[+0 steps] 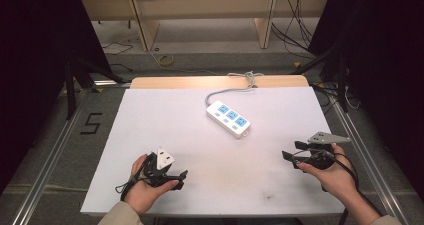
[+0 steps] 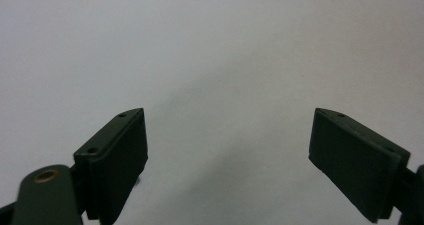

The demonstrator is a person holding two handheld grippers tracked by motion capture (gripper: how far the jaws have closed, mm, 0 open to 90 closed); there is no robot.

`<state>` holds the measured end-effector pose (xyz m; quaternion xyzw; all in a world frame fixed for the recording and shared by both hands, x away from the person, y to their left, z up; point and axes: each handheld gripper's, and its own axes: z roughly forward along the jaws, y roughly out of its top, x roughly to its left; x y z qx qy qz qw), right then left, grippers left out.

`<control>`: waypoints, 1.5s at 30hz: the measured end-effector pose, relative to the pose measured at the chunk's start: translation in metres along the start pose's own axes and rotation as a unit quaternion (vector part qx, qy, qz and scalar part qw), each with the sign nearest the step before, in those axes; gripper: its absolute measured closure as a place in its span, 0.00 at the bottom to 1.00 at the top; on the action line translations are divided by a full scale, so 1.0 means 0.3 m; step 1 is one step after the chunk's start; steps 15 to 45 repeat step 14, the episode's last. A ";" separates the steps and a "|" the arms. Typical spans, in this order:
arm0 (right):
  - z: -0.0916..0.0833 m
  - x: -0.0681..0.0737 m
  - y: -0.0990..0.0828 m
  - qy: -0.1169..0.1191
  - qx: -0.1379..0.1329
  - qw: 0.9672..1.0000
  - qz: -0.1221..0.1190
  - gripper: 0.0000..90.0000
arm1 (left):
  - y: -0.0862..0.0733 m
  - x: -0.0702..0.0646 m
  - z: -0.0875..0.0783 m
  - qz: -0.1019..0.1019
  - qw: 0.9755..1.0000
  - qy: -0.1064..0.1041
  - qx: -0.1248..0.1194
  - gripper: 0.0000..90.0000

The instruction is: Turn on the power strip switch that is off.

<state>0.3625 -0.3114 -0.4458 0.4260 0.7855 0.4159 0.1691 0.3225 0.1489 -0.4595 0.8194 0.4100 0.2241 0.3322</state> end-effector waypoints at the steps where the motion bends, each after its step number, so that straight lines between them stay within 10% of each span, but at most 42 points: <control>1: -0.001 -0.002 -0.001 0.001 -0.001 1.000 0.000 0.37 | 0.000 0.001 0.000 0.000 1.000 0.000 0.001 0.17; 45: 0.009 -0.012 -0.012 0.006 0.004 1.000 -0.007 0.33 | 0.004 0.003 0.011 -0.001 1.000 -0.001 0.005 0.17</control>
